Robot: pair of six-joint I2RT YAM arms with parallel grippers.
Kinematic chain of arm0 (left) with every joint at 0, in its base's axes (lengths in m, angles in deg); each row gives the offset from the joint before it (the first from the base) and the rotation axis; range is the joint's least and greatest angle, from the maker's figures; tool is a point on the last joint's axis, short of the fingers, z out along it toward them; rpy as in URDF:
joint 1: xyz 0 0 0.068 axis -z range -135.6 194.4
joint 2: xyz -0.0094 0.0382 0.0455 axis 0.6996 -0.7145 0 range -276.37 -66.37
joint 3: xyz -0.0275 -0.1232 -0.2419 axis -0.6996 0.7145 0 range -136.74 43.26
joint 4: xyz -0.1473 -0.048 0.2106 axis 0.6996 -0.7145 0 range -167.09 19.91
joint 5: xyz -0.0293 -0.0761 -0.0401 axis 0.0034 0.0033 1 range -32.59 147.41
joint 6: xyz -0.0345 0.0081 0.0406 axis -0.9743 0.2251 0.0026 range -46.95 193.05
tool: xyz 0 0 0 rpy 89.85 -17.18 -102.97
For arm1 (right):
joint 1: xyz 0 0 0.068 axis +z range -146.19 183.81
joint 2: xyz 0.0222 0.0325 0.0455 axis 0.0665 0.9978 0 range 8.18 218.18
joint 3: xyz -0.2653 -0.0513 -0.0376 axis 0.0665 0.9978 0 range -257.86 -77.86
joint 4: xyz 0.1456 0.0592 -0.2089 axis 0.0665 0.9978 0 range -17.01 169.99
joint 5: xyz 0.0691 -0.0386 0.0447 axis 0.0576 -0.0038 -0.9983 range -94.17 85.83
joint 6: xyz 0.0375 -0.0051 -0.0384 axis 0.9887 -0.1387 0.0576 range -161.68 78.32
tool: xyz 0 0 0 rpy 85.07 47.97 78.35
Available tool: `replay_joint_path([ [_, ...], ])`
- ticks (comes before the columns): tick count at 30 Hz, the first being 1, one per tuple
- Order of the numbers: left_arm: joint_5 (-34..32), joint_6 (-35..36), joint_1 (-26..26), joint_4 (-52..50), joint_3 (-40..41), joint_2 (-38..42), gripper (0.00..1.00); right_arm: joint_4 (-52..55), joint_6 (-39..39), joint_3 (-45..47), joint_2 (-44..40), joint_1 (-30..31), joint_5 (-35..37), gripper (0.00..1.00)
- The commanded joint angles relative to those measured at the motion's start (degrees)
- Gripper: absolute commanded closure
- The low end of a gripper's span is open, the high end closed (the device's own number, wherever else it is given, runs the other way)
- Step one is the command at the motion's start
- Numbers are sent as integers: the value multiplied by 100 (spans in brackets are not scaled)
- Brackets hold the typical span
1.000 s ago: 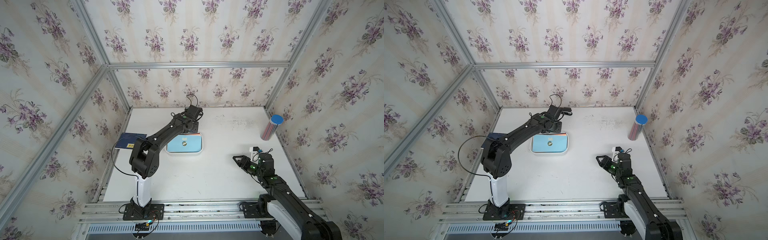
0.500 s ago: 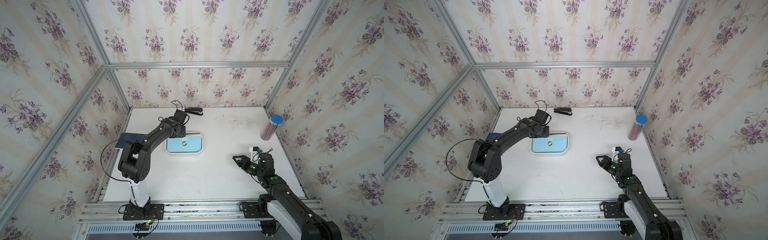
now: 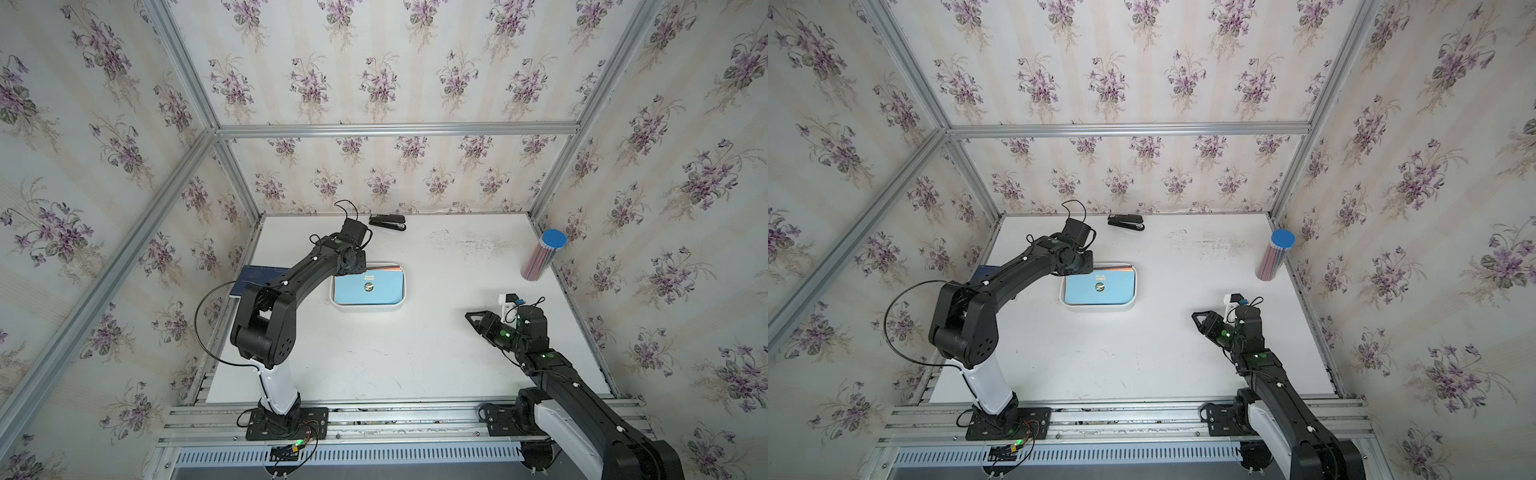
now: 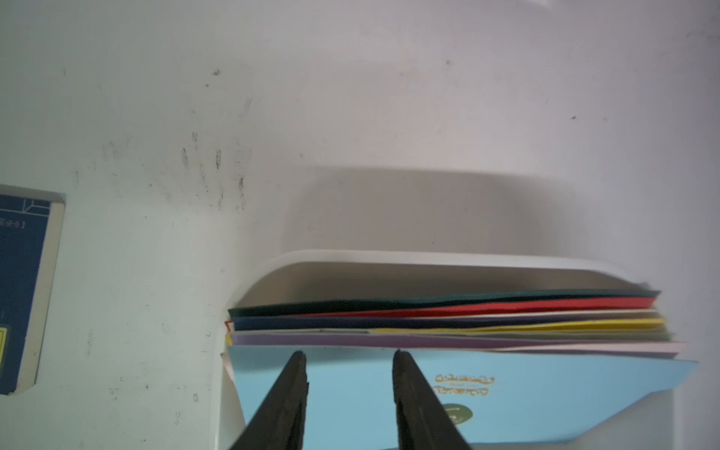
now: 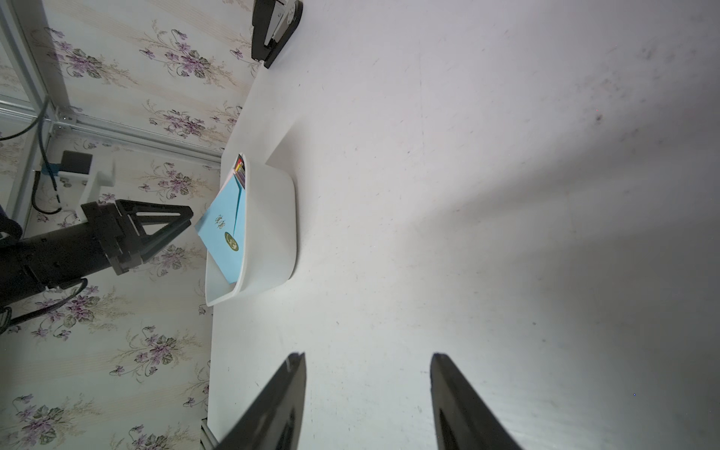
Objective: Put the sealed envelopes into the storage box
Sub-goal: Adjust the storage box at the center of the board.
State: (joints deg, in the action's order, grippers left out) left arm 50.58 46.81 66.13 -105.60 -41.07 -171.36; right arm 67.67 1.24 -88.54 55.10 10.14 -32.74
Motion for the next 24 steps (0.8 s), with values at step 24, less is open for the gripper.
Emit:
replay_joint_path([
  [24,109,91,-179,229,422,-103,62,-168,61,69,-33,-2,-23,44],
])
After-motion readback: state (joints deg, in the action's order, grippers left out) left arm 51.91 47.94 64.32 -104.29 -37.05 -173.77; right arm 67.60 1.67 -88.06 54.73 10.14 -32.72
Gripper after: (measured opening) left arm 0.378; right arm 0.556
